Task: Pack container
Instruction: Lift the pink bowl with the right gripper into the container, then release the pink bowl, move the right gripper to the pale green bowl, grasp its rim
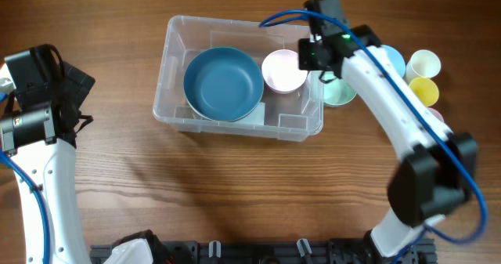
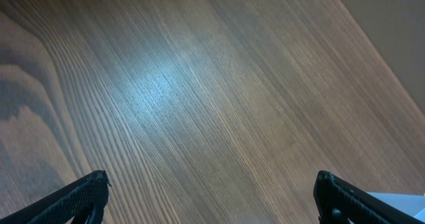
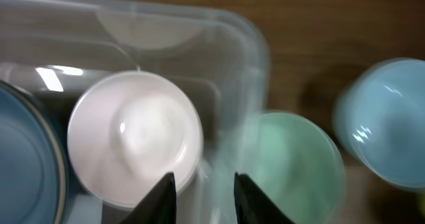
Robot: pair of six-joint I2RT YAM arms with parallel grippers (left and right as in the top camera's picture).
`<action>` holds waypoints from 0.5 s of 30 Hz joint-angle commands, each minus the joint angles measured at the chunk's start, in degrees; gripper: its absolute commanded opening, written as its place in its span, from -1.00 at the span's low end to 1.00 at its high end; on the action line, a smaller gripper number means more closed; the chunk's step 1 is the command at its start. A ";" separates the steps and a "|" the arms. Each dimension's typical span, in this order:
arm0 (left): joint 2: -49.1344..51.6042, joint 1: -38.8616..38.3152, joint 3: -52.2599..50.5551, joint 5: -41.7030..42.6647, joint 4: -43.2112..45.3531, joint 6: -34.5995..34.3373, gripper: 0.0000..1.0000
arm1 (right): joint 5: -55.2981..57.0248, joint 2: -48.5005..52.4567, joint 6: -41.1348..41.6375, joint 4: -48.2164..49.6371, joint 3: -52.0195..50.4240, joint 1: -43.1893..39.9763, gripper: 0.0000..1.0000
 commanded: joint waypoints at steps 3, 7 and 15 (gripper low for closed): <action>-0.09 0.37 0.63 0.13 0.11 0.07 1.00 | 11.02 -12.31 12.55 -12.41 1.07 -2.43 -0.05; -0.09 0.37 0.66 0.11 0.11 0.07 0.99 | 4.22 -12.50 17.55 -18.88 0.00 -10.80 0.08; -0.09 0.37 0.63 0.11 0.11 0.07 0.99 | -14.58 -12.22 17.31 -7.82 -12.90 -20.57 -0.08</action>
